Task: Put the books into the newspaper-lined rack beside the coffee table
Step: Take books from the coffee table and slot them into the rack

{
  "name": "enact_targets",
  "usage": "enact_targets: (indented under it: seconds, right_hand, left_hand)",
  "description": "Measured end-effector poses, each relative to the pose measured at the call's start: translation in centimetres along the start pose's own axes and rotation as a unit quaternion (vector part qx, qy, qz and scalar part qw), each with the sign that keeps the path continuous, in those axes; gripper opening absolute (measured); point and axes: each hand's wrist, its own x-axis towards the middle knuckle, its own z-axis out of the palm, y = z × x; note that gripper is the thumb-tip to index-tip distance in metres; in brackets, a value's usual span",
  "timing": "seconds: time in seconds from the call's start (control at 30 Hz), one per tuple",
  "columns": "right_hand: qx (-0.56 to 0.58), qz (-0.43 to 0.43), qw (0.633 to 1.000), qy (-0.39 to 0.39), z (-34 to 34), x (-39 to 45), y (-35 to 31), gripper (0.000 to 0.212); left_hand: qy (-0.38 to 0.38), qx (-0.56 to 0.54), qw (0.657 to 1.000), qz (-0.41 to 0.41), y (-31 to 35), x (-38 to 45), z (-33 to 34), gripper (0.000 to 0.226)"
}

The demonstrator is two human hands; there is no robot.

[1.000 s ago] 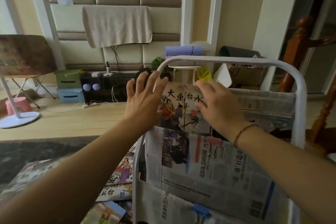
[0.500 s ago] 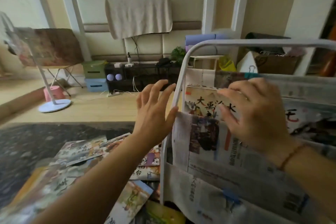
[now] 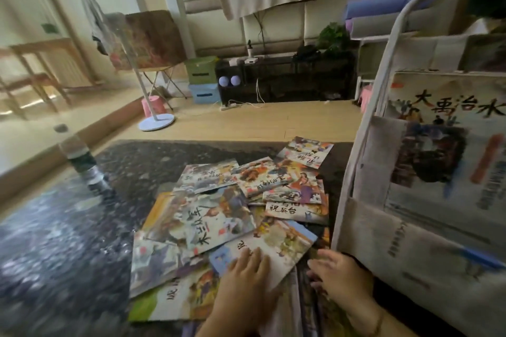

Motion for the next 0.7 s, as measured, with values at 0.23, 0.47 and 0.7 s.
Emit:
enact_targets:
  seconds: [0.23, 0.47, 0.7]
  right_hand:
    - [-0.243, -0.164, 0.954, 0.072, -0.1, -0.9, -1.3, 0.037]
    - [-0.462, -0.297, 0.835, 0.040, 3.0, 5.0, -5.3, 0.054]
    - [-0.643, -0.195, 0.740, 0.030, 6.1, 11.2, -6.7, 0.066]
  left_hand:
    - [0.092, 0.063, 0.993, 0.042, -0.2, -1.4, 2.3, 0.039]
    - [0.113, -0.012, 0.993, 0.019, -4.9, -6.3, 2.9, 0.075]
    - [0.005, -0.147, 0.988, 0.041, -8.0, -8.2, 1.5, 0.053]
